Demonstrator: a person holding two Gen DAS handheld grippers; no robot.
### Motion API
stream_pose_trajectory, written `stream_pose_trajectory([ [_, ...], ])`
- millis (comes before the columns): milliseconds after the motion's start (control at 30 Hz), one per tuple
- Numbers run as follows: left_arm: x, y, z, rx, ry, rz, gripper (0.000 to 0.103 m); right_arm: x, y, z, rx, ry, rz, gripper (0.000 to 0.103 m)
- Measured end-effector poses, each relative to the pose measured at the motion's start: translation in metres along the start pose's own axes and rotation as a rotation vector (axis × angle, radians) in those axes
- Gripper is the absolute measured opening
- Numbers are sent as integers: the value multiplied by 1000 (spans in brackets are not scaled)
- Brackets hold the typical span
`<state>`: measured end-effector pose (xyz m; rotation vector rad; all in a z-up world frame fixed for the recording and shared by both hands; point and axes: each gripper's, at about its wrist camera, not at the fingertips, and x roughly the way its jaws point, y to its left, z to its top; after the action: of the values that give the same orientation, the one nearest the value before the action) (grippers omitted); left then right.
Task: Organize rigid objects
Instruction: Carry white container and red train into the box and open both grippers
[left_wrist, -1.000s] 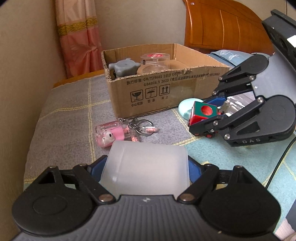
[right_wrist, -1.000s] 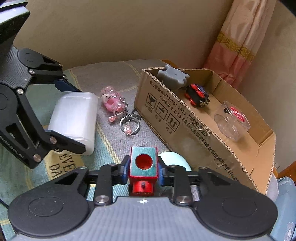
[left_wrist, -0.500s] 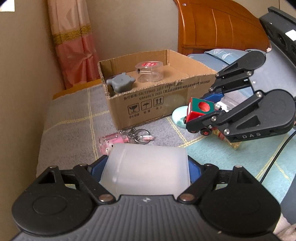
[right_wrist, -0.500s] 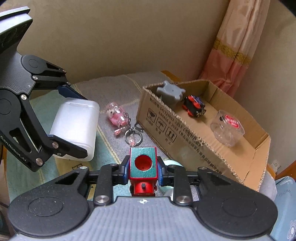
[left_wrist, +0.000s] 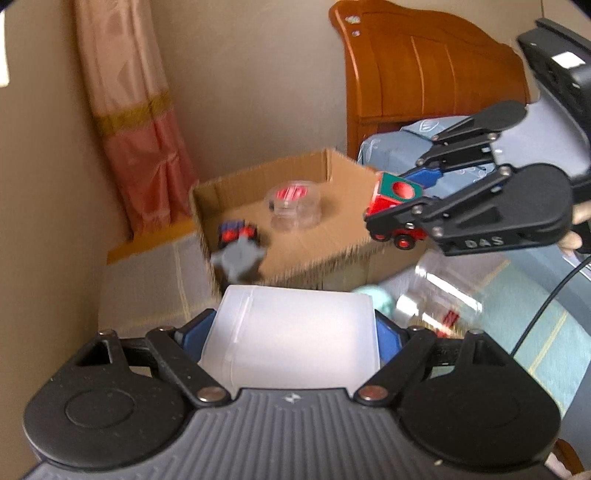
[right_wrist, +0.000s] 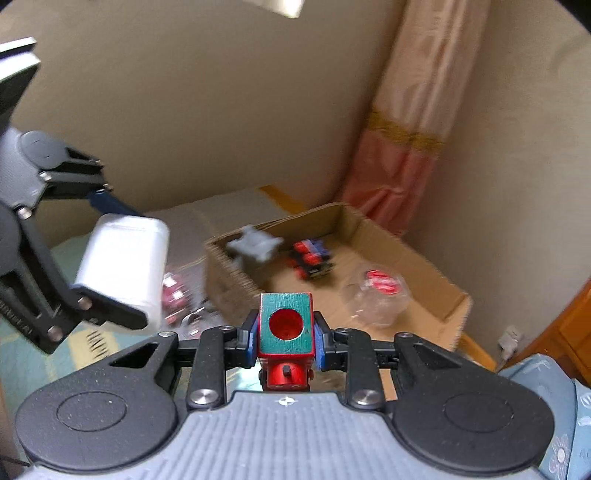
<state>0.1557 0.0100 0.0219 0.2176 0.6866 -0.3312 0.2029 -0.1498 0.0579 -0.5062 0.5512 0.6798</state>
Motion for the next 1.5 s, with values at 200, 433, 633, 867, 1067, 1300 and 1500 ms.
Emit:
stream_pose_trajectory([
  [200, 15, -3, 33, 26, -33, 2, 85, 18, -31, 14, 56, 17, -76, 33],
  [433, 38, 0, 62, 13, -41, -1, 85, 22, -45, 3, 116, 51, -172, 73],
  [633, 60, -3, 82, -2, -48, 6, 86, 7, -45, -18, 148, 74, -209, 86],
  [867, 70, 0, 77, -38, -10, 15, 102, -11, -45, -33, 175, 75, -193, 97],
  [1067, 58, 6, 60, -44, 38, 22, 102, -18, -40, -39, 198, 70, -170, 100],
  [1300, 33, 15, 43, -62, 39, 57, 102, -16, -31, -48, 243, 85, -165, 101],
  [1500, 31, 26, 17, -106, 58, 92, 102, -18, -32, -62, 294, 97, -171, 101],
])
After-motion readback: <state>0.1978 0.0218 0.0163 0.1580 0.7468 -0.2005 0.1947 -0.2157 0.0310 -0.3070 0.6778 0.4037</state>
